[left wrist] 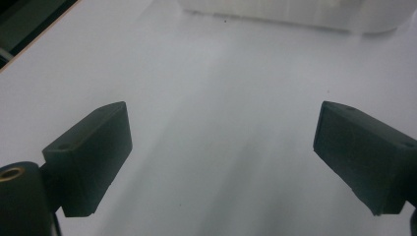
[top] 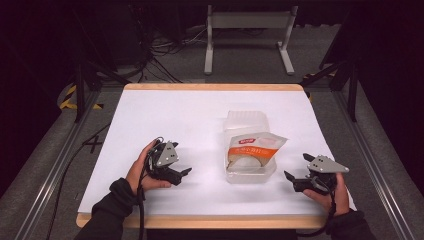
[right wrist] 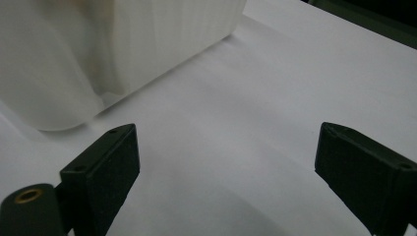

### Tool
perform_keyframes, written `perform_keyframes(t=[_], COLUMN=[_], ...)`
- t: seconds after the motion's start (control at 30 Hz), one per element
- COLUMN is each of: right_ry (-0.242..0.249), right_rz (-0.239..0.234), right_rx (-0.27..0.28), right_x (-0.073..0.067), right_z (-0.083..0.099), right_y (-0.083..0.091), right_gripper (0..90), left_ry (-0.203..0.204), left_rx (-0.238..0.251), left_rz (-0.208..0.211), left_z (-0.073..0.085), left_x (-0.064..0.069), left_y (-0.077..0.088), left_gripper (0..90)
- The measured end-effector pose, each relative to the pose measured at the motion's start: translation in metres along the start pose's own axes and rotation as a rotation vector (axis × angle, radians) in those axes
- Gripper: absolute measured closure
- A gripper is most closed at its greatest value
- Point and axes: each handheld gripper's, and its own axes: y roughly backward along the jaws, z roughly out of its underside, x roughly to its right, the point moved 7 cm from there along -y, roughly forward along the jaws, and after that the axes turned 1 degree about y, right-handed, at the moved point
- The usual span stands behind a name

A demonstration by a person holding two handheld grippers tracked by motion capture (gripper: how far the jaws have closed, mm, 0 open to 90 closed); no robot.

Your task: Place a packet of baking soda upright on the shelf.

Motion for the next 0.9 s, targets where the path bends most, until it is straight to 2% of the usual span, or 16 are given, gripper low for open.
perform_keyframes(t=[0.53,0.9], right_ry=[0.003,0.003], right_rz=[0.003,0.001], right_rx=[0.001,-0.001], right_x=[0.0,-0.001], right_z=[0.0,0.0], right_y=[0.001,0.001], right_gripper=[10.4,10.4], left_ry=[0.068,0.123], left_rx=[-0.03,-0.018], left_rz=[-0.047,-0.071], left_z=[0.04,0.063], left_x=[-0.012,-0.022], left_y=[0.024,0.045], left_gripper=[8.2,6.8])
